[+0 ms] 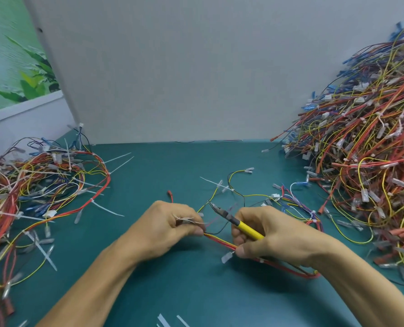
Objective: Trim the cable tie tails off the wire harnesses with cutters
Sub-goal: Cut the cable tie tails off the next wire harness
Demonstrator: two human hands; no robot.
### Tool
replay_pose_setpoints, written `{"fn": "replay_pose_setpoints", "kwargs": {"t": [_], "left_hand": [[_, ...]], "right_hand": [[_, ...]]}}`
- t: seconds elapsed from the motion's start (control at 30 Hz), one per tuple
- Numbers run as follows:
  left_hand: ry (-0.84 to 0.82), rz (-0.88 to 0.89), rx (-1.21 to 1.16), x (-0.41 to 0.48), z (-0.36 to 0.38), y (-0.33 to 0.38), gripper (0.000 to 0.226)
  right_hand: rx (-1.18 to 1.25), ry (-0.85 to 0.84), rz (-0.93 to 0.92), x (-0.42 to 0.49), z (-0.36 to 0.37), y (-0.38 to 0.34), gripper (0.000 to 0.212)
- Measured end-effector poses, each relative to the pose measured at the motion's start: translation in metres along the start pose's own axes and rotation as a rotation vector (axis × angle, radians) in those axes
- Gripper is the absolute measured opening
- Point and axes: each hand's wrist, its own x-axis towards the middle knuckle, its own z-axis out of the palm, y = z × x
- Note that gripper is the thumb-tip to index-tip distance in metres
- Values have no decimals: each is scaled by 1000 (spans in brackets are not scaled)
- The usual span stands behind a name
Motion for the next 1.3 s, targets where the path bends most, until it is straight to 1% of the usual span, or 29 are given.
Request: {"fn": "replay_pose_setpoints", "kwargs": {"t": [0.03, 0.07, 0.13, 0.17, 0.27, 0.3, 0.33, 0.4, 0.5, 0.6, 0.77, 0.9, 1.03, 1.3], "left_hand": [[-21, -47, 13, 1, 1, -1, 20], [-46, -93, 15, 2, 1, -2, 22], [-91, -164, -37, 4, 0, -4, 21], [-103, -177, -75, 4, 0, -4, 20], [-114, -186, -84, 6, 2, -2, 22], [-115, -191, -74, 7, 4, -1, 23], [-114, -196, -64, 7, 5, -1, 23], [-112, -195, -25, 7, 7, -1, 21], [-100, -192, -7, 7, 9, 0, 21], [-89, -189, -13, 6, 12, 2, 24], [-66, -176, -1, 5, 13, 4, 25], [-67, -165, 12, 4, 14, 4, 25], [-62, -159, 14, 5, 14, 3, 26], [-63, -157, 17, 5, 14, 3, 25]], "right_hand": [[-71, 26, 0, 0, 0, -1, 18], [-197, 72, 1, -1, -1, -2, 17], [-522, 205, -20, -4, -3, -5, 20], [-630, 253, -39, -7, -4, -9, 19], [-784, 280, -80, -15, -2, -18, 17], [-820, 289, -76, -17, -1, -20, 13], [-869, 305, -70, -19, 1, -20, 3], [-996, 337, -17, -20, 9, -21, 16], [-1154, 325, 79, -17, 21, -19, 24], [-1179, 319, 118, -14, 26, -18, 24], [-1157, 319, 94, -12, 31, -15, 23], [-1161, 297, 94, -10, 33, -15, 23], [-1125, 268, 114, -11, 30, -15, 17], [-1079, 204, 127, -12, 28, -17, 19]]}}
